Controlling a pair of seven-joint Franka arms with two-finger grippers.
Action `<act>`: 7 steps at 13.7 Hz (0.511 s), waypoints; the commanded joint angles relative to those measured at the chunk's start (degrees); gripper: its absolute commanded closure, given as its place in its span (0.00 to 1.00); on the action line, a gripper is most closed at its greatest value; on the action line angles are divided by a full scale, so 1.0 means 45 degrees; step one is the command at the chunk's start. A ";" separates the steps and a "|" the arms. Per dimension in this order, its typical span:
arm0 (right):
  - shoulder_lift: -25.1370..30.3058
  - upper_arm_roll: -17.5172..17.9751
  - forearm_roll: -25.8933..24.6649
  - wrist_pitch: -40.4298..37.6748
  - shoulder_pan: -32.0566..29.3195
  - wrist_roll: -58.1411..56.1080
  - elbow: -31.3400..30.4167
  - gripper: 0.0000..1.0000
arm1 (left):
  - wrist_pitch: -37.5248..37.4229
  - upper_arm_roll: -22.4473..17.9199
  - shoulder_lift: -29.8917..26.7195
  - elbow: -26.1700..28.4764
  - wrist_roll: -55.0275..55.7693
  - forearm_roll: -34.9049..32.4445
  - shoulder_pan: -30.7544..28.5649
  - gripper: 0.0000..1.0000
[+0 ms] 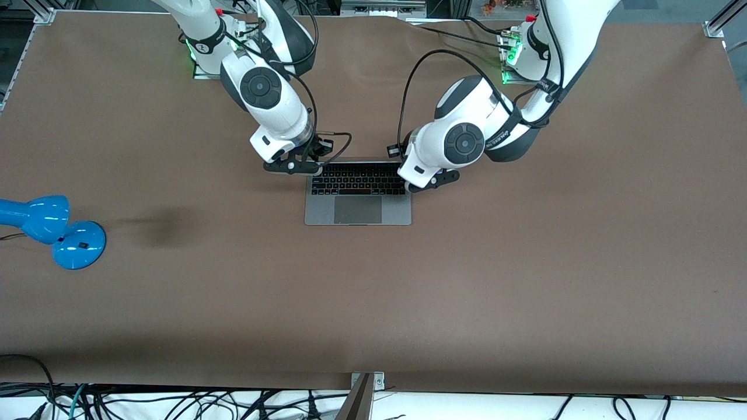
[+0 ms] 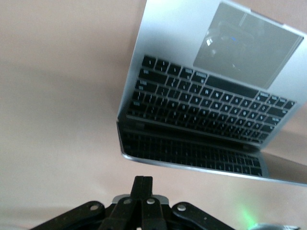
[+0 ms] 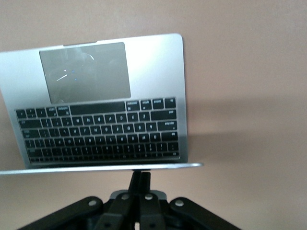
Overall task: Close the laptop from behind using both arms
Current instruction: 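Push the screen down onto the keyboard with both grippers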
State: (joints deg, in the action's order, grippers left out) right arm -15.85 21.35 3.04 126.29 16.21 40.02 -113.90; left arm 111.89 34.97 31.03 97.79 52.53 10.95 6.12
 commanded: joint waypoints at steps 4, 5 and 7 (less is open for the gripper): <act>-0.1495 -0.0252 -0.0655 0.0061 -0.0302 -0.0026 0.1579 1.00 | 0.0487 -0.0153 0.1676 -0.1123 -0.0012 -0.0635 0.0084 1.00; -0.1748 -0.0388 -0.0713 0.0081 -0.0283 -0.0026 0.1755 1.00 | 0.0487 -0.0406 0.1911 -0.1512 0.0007 -0.0906 0.0220 1.00; -0.2179 -0.0409 -0.1103 0.0081 -0.0302 -0.0007 0.2088 1.00 | 0.0506 -0.0467 0.2263 -0.1710 0.0007 -0.0948 0.0319 1.00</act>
State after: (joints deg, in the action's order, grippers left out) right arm -22.88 19.38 0.09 126.71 15.06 40.02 -107.37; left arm 114.70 33.39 38.63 93.49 52.52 8.50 6.38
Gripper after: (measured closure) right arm 0.991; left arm 0.991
